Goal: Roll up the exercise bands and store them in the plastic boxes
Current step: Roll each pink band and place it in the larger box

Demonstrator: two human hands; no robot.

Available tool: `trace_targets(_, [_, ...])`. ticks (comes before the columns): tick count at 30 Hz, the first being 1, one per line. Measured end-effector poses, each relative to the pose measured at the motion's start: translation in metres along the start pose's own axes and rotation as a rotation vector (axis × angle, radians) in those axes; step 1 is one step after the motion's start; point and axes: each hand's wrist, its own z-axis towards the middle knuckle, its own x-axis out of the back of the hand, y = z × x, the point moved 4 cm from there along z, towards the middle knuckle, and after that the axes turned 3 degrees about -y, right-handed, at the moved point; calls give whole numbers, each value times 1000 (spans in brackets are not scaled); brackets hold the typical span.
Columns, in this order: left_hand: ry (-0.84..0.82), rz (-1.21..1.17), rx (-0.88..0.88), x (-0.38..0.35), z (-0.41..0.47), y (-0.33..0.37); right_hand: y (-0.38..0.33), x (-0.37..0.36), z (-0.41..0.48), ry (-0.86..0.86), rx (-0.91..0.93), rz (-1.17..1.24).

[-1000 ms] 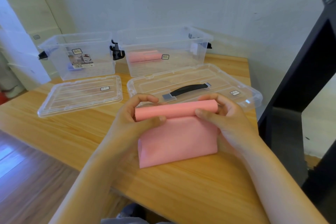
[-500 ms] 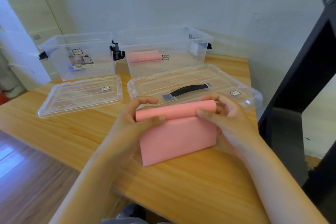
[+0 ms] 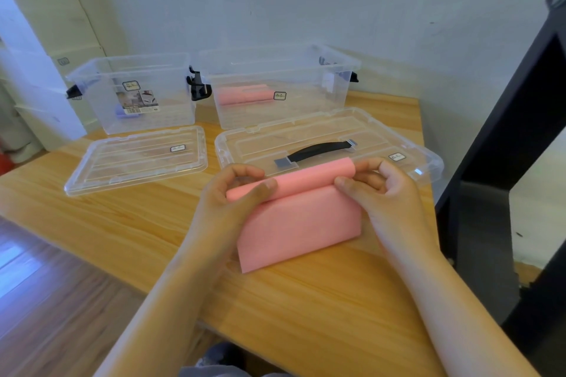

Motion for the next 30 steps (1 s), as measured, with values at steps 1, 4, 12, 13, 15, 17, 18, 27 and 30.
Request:
trace_targets(1, [-2,3,-7,0,0,0,0,0,0,-3,1,1])
trace_targets(4, [-10,10,-13,0,0,-1,-1,-2,1,-21,1,2])
trace_targets(12, [-64,27,-65,3,2,1,4,-3,0,-105,-159,139])
trace_targets(13, [-70,23,-72,4,2,3,3,-4,0,-123,-174,153])
trace_targets(15, [-83,36,-85,5,2,5,2,-7,0,-166,-180,156])
trace_targets(17, [-94,53,-94,7,3,5,2,-9,-1,-201,-184,172])
trace_targets(18, [-103,57,-97,8,3,5,1,-9,-1,-212,-188,183])
trace_targets(27, [-101,34,-56,7,3,2,-1,-10,-3,-230,-125,92])
trace_targets(30, [-123,-13,60,4,1,-1,-4,-10,-3,-244,-76,134])
